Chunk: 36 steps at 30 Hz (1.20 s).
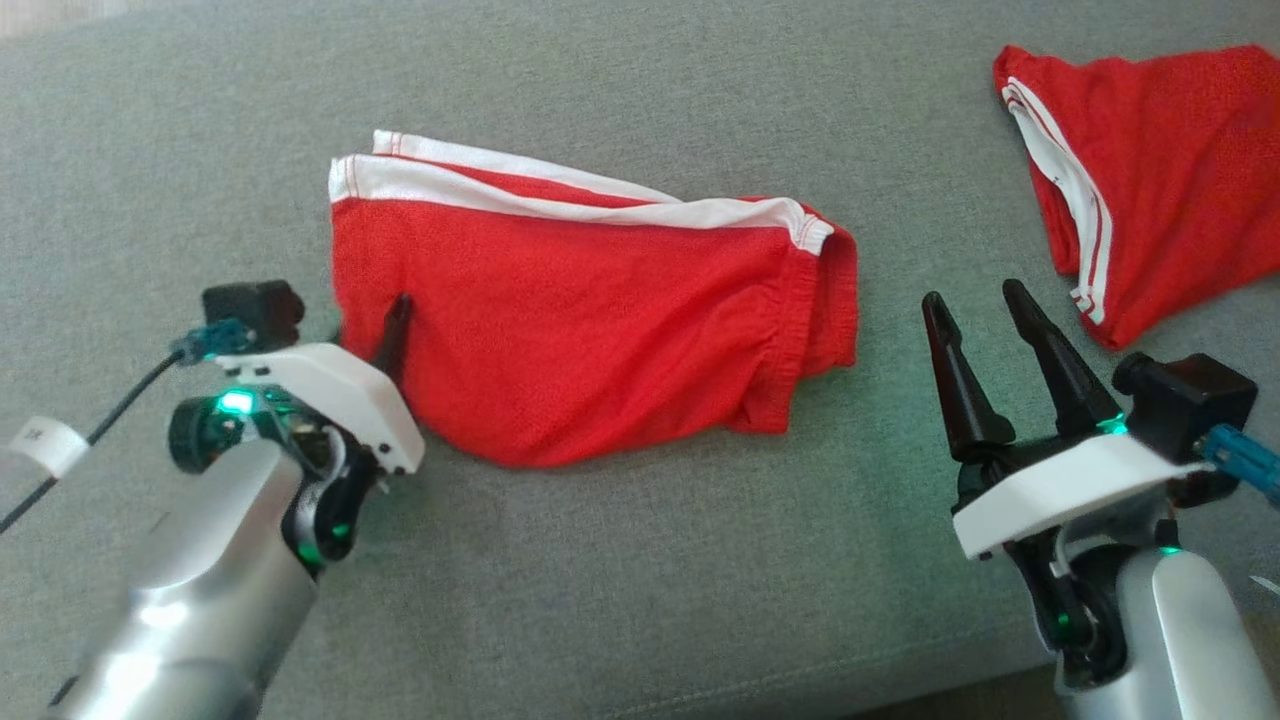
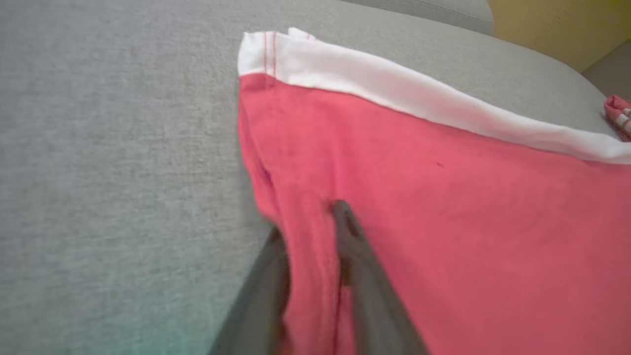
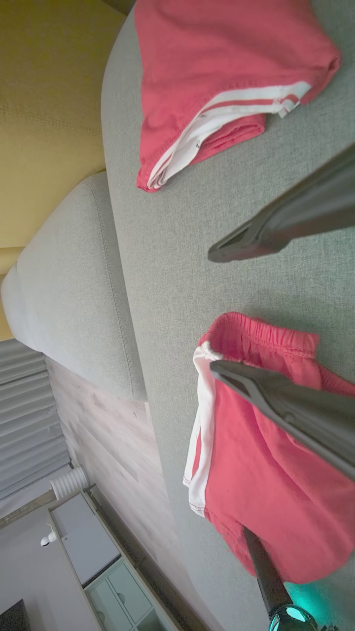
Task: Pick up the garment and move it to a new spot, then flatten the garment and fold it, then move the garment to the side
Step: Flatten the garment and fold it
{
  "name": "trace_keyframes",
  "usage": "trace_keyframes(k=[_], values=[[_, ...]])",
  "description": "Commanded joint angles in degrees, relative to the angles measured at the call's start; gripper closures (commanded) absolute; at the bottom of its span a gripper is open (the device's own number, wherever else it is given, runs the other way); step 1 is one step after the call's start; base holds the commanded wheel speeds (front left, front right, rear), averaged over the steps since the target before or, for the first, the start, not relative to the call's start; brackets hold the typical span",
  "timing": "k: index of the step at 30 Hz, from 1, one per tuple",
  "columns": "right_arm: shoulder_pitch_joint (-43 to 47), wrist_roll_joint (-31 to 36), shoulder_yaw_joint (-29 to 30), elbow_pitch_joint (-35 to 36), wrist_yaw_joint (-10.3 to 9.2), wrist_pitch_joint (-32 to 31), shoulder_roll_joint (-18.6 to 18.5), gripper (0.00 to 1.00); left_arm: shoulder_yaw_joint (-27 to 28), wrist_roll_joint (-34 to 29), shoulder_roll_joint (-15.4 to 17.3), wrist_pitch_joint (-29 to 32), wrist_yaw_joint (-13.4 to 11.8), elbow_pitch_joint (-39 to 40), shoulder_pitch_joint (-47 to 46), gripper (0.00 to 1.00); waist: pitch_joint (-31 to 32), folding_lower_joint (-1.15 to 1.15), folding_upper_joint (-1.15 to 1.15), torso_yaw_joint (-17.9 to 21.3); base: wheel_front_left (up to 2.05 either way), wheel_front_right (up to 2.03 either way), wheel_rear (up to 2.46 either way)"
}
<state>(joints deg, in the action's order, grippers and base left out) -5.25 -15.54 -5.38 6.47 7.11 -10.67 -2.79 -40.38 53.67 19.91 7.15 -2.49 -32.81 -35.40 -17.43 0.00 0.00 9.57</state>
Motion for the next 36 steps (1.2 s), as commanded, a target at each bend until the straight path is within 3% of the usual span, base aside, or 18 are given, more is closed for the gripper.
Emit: trace_keyframes(k=[1, 7, 17, 24, 25, 27, 28, 36], values=[[-1.28, 0.23, -1.3, 1.91, 0.37, 0.13, -0.09, 0.0, 0.52, 0.44, 0.32, 1.02, 0.33, 0.44, -0.73, 0.98, 0.12, 0.0, 0.0, 0.0, 0.0, 0.0, 0.0], [-0.7, 0.24, 0.36, 1.17, 0.37, 0.75, -0.09, 0.0, 1.32, 0.8, 0.4, -1.58, 0.31, 1.49, 0.63, 1.0, 1.97, 0.0, 0.0, -1.22, 0.0, 0.0, 0.0], [1.68, 1.66, 4.71, 0.54, 0.37, 0.31, -0.09, 0.0, 2.5, 1.74, 2.11, -5.64, -4.07, 9.89, 10.26, 1.0, 6.15, 0.0, 0.0, -6.31, 0.0, 0.0, 0.0], [2.34, 2.29, 5.83, 0.1, 0.37, -0.13, -0.09, 0.0, 3.53, 3.28, 1.62, -7.86, -7.3, 14.89, 16.37, 1.0, 7.85, 0.0, 0.0, -7.92, 0.0, 0.0, 0.0], [2.46, 2.3, 5.93, 0.0, 0.37, -0.15, -0.09, 0.0, 3.6, 3.26, 1.51, -8.34, -7.56, 15.21, 16.84, 0.82, 8.15, 0.0, 0.0, -8.03, 0.0, 0.0, 0.0], [2.69, 2.38, 6.08, -0.25, 0.37, -0.22, -0.09, 0.0, 3.72, 2.89, 1.28, -9.64, -8.02, 15.69, 17.48, 0.18, 8.84, 0.0, 0.0, -8.19, 0.0, 0.0, 0.0], [2.8, 2.45, 6.17, -0.39, 0.37, -0.25, -0.09, 0.0, 3.72, 2.56, 1.18, -10.3, -8.23, 15.85, 17.64, 0.0, 9.2, 0.0, 0.0, -8.24, 0.0, 0.0, 0.0], [3.82, 2.79, 6.99, -1.35, 0.37, -0.36, -0.09, 0.0, 3.67, -1.69, 1.52, -16.75, -9.57, 17.61, 17.69, 0.0, 12.21, 0.0, 0.0, -9.14, 0.0, 0.0, 0.0]])
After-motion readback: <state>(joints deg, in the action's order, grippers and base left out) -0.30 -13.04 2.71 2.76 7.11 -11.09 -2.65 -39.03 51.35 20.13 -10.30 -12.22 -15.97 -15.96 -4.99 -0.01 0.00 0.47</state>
